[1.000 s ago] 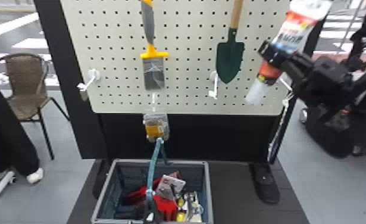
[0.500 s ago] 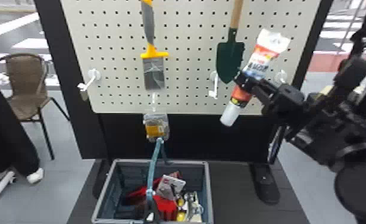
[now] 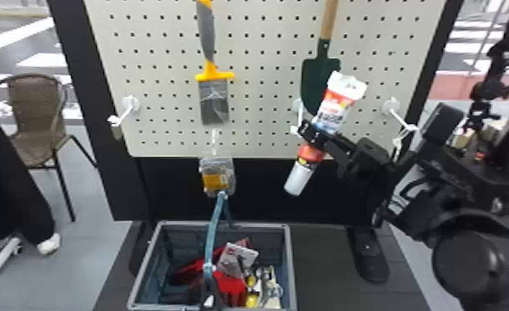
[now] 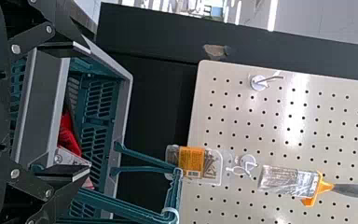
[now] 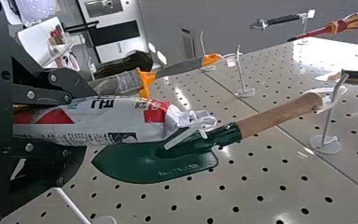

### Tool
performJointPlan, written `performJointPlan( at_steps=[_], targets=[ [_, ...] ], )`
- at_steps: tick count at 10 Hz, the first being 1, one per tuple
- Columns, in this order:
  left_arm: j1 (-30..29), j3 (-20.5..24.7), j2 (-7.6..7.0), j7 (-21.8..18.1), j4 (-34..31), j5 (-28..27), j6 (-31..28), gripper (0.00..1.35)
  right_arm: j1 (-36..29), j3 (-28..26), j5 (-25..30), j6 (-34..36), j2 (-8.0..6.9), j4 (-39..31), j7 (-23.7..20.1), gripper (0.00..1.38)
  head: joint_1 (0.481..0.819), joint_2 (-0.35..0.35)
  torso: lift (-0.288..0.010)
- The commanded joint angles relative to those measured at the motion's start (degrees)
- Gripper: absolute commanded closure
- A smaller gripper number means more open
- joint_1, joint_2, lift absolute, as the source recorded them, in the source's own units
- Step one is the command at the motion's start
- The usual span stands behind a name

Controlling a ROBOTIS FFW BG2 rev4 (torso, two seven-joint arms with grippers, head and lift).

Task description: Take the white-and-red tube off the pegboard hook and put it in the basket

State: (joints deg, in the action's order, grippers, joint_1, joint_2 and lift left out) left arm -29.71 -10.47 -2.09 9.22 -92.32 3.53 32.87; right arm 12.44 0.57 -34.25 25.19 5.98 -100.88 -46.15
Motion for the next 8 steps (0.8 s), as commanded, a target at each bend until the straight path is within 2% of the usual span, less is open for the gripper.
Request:
performJointPlan(
  at_steps=[1,8],
  targets=[
    [0.1,0.0,-0.02,0.0,0.0,0.2,-0.2,0.39,0.2,1.2,-0.9,-0.2,-0.09,1.8,-0.1,1.07,0.549,0.000,-0.100],
    [0.3,0.0,-0.02,0.0,0.0,0.1,-0.3,0.39,0.4,5.4,-3.6,-1.5,-0.09,9.0,-0.5,1.07,0.549,0.000,-0.100]
  ],
)
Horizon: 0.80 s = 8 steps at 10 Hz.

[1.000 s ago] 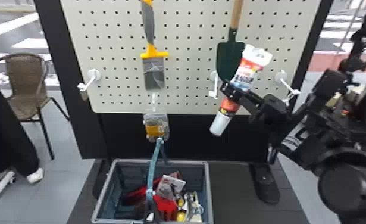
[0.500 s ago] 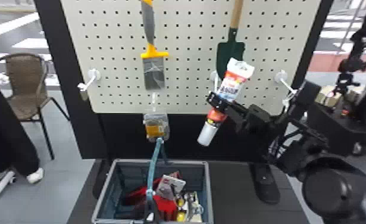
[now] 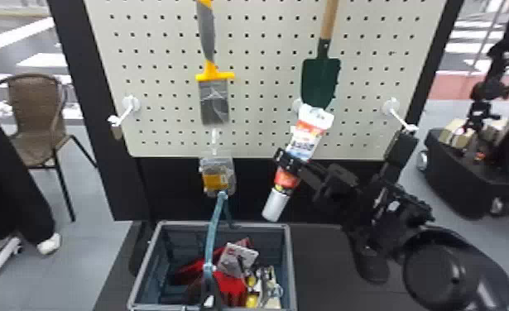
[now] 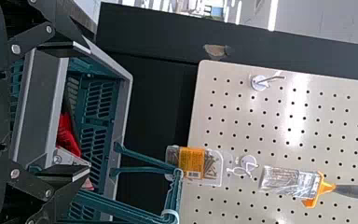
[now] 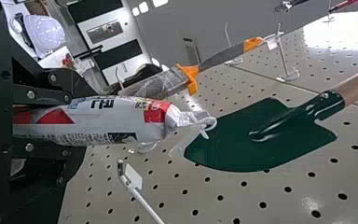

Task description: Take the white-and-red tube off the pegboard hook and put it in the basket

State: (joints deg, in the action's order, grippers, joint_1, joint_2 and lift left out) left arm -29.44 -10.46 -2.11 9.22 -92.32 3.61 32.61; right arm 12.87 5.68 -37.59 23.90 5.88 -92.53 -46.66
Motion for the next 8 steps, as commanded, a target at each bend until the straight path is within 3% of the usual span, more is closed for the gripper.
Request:
performJointPlan(
  at_steps=[1,8],
  targets=[
    [0.0,0.0,0.01,0.0,0.0,-0.1,0.0,0.39,-0.2,0.9,-0.7,-0.3,0.00,1.5,0.0,1.07,0.549,0.000,-0.100],
    [0.1,-0.2,0.18,0.0,0.1,-0.1,-0.1,0.39,0.1,5.4,-2.7,-2.1,0.00,11.5,-1.5,1.07,0.549,0.000,-0.100]
  ],
)
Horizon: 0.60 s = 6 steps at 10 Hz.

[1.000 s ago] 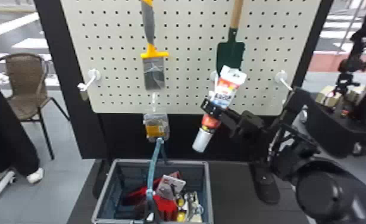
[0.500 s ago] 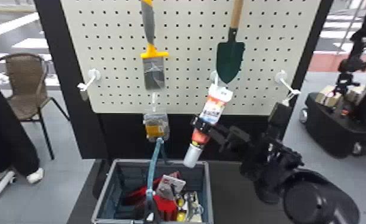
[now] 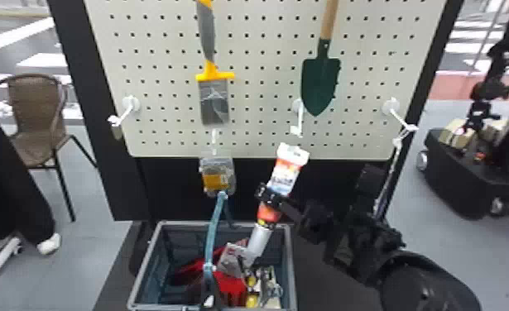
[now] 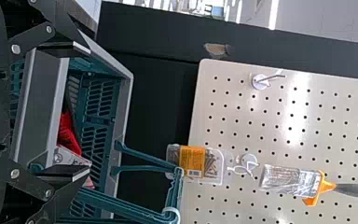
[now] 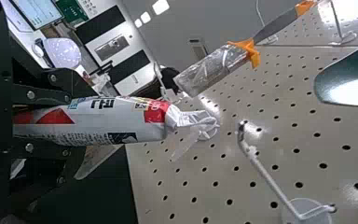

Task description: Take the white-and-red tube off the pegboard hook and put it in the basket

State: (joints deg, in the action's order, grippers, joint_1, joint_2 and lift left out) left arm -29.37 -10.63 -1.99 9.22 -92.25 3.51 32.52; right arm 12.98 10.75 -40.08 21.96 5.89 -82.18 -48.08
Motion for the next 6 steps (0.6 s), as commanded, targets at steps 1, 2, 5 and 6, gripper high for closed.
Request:
performJointPlan(
  at_steps=[1,2,5,6],
  targets=[
    [0.0,-0.1,0.06,0.0,0.1,-0.1,0.0,0.39,0.3,0.8,-0.4,-0.2,0.00,2.7,-0.3,1.07,0.549,0.000,-0.100],
    [-0.1,-0.1,0.06,0.0,0.1,0.0,-0.2,0.39,0.8,1.6,-0.7,-0.4,0.00,4.6,-0.8,1.07,0.549,0.000,-0.100],
    [0.0,-0.2,0.06,0.0,0.1,0.0,-0.3,0.40,2.1,3.7,-2.2,-0.7,0.26,8.4,-1.8,1.07,0.549,0.000,-0.100],
    [0.0,-0.3,0.06,0.0,0.1,0.0,-0.3,0.40,2.2,4.5,-2.9,-0.7,0.26,9.3,-1.8,1.07,0.549,0.000,-0.100]
  ],
)
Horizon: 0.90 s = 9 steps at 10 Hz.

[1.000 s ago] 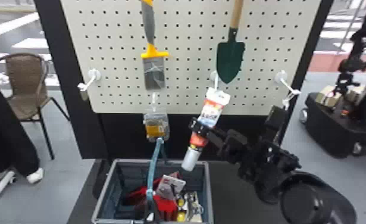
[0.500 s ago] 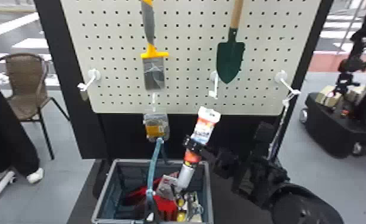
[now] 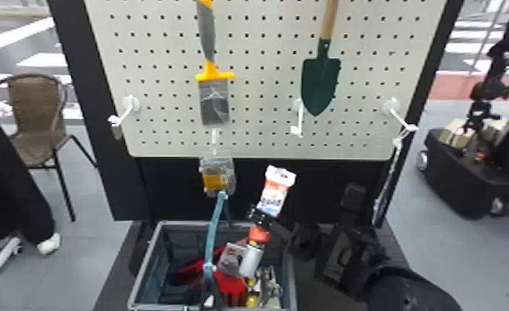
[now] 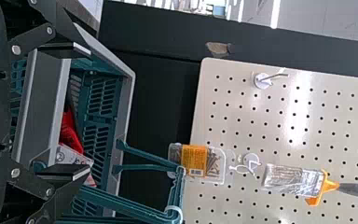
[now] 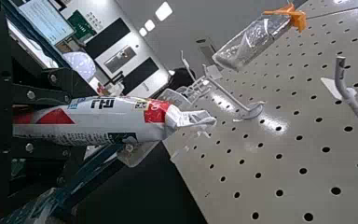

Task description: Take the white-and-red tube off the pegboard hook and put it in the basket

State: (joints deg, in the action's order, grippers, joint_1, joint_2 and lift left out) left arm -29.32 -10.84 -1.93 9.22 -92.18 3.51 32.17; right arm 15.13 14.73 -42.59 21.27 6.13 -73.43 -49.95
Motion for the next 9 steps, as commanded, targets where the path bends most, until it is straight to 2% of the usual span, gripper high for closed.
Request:
performJointPlan(
  at_steps=[1,8,9],
  targets=[
    [0.1,-0.1,0.00,0.0,0.0,0.0,0.0,0.40,0.3,1.4,-0.9,0.0,0.11,1.4,-0.1,1.07,0.549,0.000,-0.100],
    [0.4,-0.2,-0.18,0.0,0.1,0.2,-0.3,0.40,3.5,4.9,-3.2,-0.8,0.29,8.2,-1.6,1.06,0.549,0.000,-0.100],
    [0.4,-0.3,-0.27,0.0,0.1,0.2,-0.4,0.40,3.9,4.9,-2.9,-0.8,0.29,8.7,-2.2,0.99,0.549,0.000,-0.100]
  ],
)
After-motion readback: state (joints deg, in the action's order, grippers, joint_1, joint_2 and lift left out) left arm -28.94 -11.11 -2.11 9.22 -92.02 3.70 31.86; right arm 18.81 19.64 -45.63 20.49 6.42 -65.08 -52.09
